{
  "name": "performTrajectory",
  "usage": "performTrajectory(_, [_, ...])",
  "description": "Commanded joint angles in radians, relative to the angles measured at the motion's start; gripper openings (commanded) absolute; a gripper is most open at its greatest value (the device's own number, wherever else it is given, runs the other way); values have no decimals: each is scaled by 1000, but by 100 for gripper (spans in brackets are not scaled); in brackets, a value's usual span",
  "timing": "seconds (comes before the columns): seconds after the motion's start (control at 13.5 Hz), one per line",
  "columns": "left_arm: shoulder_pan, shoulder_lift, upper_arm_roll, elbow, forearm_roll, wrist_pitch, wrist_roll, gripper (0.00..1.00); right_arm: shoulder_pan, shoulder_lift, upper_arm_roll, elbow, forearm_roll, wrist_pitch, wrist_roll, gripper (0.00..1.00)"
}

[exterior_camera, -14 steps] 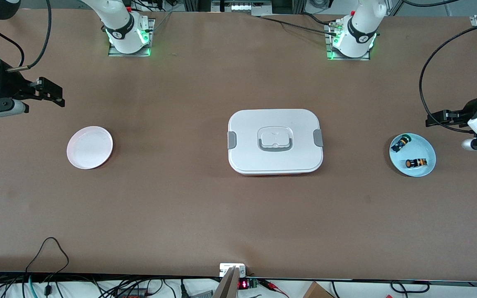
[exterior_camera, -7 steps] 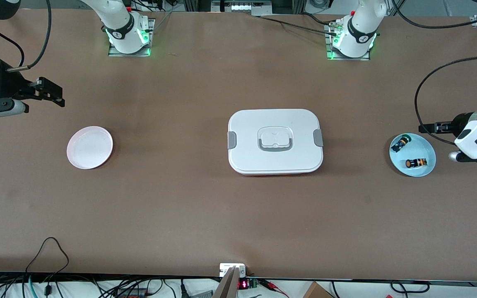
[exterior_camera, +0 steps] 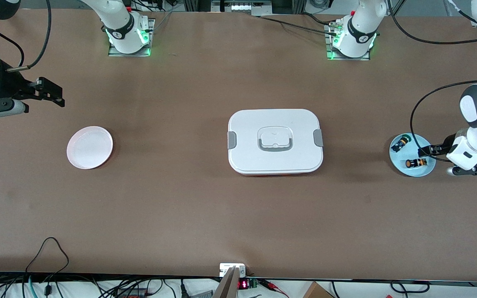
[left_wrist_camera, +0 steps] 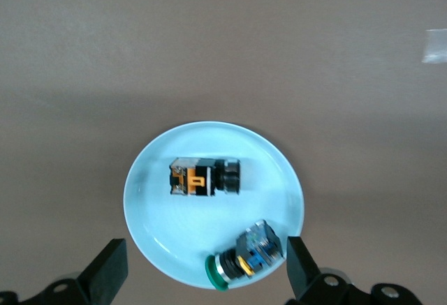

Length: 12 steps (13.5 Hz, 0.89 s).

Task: Transfer orange switch to right arm and place
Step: 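Lower the left gripper onto the orange switch and close it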

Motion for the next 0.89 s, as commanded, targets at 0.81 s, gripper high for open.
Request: performTrajectory(0.81, [33, 104, -7, -161, 16, 405, 8, 100, 1, 7, -1, 21, -14, -18, -1, 100])
